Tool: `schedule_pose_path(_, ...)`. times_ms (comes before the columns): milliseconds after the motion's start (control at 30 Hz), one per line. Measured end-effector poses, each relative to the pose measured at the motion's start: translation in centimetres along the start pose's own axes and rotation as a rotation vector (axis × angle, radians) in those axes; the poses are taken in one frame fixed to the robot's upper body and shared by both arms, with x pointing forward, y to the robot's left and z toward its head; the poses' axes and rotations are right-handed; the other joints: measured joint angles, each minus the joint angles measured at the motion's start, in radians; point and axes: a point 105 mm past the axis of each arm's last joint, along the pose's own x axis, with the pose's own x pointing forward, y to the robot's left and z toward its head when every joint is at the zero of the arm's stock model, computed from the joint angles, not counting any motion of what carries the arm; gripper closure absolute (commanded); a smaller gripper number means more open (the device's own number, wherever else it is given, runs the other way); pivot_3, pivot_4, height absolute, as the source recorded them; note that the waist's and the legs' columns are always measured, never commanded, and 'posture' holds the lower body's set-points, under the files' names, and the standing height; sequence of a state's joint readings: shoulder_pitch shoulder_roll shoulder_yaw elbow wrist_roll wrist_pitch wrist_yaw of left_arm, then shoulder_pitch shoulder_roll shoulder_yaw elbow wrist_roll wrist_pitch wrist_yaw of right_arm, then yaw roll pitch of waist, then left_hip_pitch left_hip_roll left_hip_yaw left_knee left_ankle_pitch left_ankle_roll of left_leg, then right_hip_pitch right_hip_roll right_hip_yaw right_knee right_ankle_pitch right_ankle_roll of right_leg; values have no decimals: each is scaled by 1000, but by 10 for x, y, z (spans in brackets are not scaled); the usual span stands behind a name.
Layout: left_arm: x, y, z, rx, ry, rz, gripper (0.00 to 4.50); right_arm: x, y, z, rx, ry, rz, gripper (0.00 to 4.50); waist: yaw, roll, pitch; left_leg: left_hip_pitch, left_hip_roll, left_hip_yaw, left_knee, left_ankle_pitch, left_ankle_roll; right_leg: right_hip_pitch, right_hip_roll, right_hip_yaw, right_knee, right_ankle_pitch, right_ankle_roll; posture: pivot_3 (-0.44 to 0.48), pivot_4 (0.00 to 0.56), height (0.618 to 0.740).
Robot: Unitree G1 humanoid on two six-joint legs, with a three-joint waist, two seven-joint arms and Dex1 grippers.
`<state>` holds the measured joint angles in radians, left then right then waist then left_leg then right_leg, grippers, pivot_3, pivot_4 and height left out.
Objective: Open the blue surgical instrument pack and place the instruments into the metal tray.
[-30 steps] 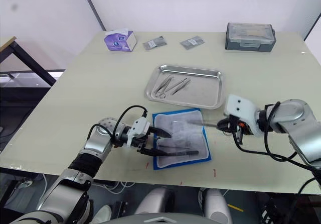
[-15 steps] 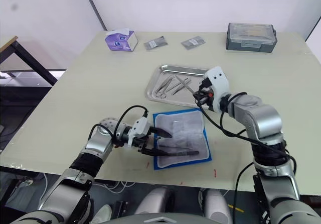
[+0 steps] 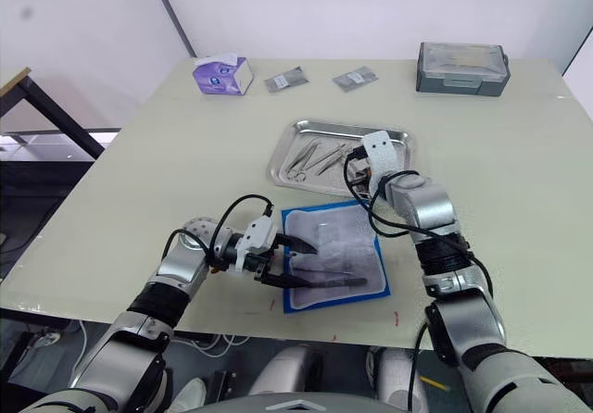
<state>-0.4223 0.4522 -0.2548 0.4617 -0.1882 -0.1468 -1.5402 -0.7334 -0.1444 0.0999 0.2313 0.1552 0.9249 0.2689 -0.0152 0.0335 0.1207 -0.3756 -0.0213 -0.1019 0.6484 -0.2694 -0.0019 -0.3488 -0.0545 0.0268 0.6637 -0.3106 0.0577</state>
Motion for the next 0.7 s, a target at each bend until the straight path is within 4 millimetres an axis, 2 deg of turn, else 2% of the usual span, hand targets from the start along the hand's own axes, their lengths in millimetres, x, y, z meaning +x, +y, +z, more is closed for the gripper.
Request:
schedule_pose_path(467,0,0,0,-1,1,1,1244,5,-9,-3,-3,8,-57,4354,-2,0,0,0,0,0,0,0,0,0,0,0,0,0,0,0,150,738)
schedule_pose_path(700,0,0,0,-1,0,0,1244,2,-26,1,49,-29,-144,4354,-2,0,0,0,0,0,0,0,0,0,0,0,0,0,0,0,150,738)
